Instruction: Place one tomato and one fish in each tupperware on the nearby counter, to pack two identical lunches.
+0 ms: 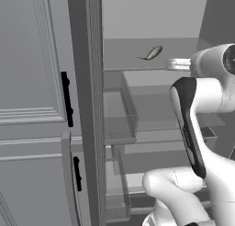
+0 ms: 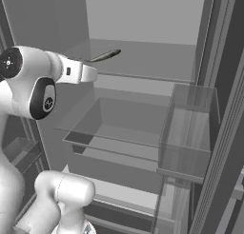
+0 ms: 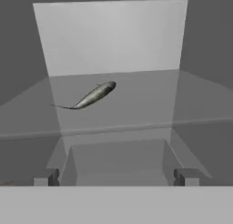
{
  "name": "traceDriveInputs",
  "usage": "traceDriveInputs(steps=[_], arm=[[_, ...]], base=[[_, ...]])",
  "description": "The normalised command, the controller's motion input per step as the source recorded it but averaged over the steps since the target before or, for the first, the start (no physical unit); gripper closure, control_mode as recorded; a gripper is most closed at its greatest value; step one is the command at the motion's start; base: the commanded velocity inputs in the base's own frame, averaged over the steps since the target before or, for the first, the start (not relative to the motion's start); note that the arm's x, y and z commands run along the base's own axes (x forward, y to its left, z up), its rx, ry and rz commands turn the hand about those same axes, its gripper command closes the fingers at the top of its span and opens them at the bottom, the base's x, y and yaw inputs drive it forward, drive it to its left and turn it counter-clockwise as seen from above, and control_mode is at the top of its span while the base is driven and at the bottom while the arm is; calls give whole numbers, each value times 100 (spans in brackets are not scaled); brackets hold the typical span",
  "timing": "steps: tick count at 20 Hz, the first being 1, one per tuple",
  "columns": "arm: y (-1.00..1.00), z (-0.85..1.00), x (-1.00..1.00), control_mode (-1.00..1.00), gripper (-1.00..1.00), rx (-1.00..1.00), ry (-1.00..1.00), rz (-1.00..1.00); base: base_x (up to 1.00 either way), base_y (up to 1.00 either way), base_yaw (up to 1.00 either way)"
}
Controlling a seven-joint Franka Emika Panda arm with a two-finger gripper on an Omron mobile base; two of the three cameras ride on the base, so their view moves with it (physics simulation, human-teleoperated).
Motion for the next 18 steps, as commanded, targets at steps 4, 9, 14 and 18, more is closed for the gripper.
traceDriveInputs(steps=[4,9,14,18], arm=[[0,72,2,-100,-100,-2,18,2],[1,-21,44,-100,-100,0,2,0],[12,-16,92,-100,-100,0,13,-2],[8,-19,96,-100,-100,0,12,-3]], base=[[0,0,0],[0,0,0],[0,0,0],[0,0,0]])
